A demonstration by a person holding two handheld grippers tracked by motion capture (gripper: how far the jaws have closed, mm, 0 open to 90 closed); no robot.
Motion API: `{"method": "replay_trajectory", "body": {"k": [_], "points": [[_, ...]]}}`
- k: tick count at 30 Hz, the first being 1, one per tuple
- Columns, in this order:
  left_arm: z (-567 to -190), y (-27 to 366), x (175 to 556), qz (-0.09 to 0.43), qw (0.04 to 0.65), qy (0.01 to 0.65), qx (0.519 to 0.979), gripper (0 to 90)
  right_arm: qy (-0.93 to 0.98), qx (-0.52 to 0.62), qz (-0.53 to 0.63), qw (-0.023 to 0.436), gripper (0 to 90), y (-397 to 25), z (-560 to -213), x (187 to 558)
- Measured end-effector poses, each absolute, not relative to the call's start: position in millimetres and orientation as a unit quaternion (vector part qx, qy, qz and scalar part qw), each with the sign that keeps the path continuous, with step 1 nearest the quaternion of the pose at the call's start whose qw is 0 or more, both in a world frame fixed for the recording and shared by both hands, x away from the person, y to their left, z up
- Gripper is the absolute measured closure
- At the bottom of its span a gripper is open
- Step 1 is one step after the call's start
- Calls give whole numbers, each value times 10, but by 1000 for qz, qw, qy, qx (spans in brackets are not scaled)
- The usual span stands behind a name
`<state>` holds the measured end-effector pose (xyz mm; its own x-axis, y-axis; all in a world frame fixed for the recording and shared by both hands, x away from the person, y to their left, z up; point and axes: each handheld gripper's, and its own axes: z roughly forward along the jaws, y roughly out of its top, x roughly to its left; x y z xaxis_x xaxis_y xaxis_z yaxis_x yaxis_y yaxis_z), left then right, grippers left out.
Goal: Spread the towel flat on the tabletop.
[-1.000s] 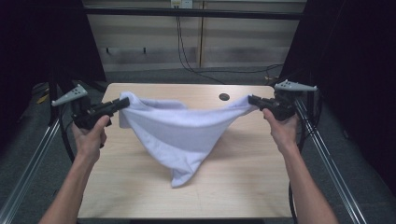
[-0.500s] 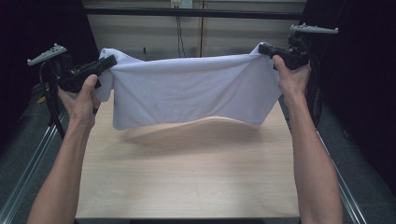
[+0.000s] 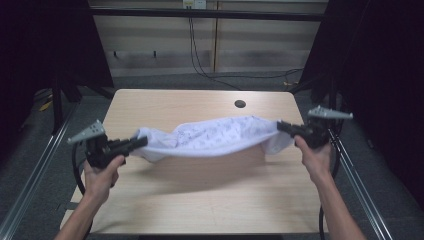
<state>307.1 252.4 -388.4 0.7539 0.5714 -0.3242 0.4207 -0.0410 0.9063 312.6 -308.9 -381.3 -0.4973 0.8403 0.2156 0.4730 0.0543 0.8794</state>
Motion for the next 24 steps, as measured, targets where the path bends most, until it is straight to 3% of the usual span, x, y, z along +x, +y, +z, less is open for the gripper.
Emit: {"method": "replay_trajectory", "body": {"k": [5,10,11,12,13,16,20,24], "points": [[-4296,2507,2683,15,564,346,750,849,711,486,490,134,896,-3202,-4246,2706],[-4507,2456,2477,-23,543,340,767,832,723,488,477,109,893,-3201,-4463,2356],[-4542,2426,2434,-29,532,328,780,779,740,490,451,94,831,-3161,-4558,2257],[-4542,2426,2434,-29,532,328,780,749,740,490,451,94,831,-3161,-4558,2257],[-4521,2447,2417,-22,536,322,780,730,739,502,438,98,732,-3150,-4608,2170],[-4482,2531,2456,-11,555,328,764,690,720,497,464,138,686,-3215,-4523,2042],[-4525,2615,2619,26,548,359,755,593,710,492,490,123,650,-3217,-4476,2067],[-4660,2640,2879,27,528,386,756,623,743,458,477,105,628,-2920,-4547,2160]]}}
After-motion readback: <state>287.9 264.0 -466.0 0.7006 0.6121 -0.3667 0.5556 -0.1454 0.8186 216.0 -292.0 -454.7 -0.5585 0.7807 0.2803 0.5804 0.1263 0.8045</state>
